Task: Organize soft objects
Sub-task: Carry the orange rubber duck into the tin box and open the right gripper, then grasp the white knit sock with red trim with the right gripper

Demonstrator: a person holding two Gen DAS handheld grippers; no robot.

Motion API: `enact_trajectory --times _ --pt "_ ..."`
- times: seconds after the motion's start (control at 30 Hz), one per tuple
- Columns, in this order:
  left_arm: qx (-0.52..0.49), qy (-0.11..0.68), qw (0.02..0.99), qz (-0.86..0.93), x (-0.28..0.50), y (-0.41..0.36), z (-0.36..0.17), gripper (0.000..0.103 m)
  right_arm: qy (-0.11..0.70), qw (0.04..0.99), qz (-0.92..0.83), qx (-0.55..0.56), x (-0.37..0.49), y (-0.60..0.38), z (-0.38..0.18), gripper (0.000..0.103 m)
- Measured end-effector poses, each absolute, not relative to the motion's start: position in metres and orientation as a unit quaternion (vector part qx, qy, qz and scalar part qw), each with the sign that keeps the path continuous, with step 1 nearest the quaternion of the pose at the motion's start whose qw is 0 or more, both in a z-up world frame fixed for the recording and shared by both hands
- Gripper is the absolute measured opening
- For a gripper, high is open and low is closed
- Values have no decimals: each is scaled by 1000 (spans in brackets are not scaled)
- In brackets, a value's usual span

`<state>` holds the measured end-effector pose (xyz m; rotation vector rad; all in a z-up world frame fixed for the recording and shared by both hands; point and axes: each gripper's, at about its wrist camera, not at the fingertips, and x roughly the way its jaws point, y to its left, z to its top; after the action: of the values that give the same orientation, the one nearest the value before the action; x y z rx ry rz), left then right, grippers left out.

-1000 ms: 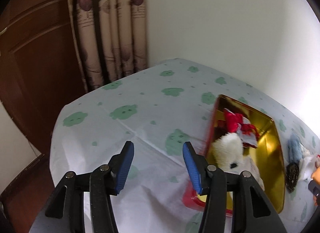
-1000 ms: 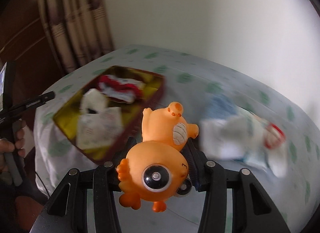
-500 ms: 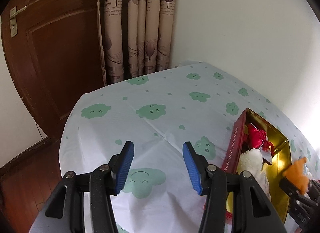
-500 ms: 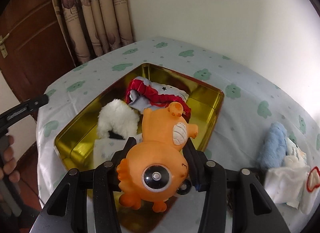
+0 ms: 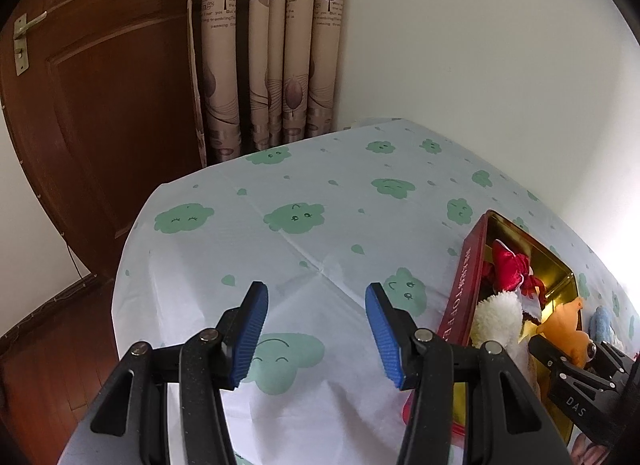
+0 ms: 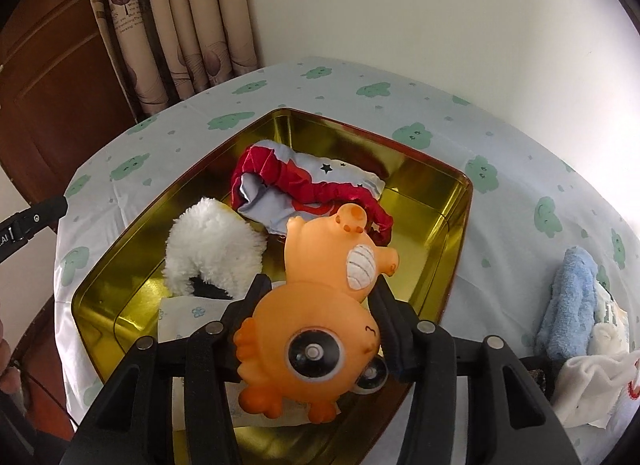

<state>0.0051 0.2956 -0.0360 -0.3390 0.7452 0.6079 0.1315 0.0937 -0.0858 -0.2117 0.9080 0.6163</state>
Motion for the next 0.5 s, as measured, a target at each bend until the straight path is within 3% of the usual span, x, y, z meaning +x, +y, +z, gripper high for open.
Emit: enact_trajectory --times 0.1,0.5 --pt "-161 358 873 289 6 294 -36 52 427 850 293 -98 129 94 -84 68" --pt "-149 357 878 282 8 287 -35 52 396 869 289 -70 107 64 -51 72"
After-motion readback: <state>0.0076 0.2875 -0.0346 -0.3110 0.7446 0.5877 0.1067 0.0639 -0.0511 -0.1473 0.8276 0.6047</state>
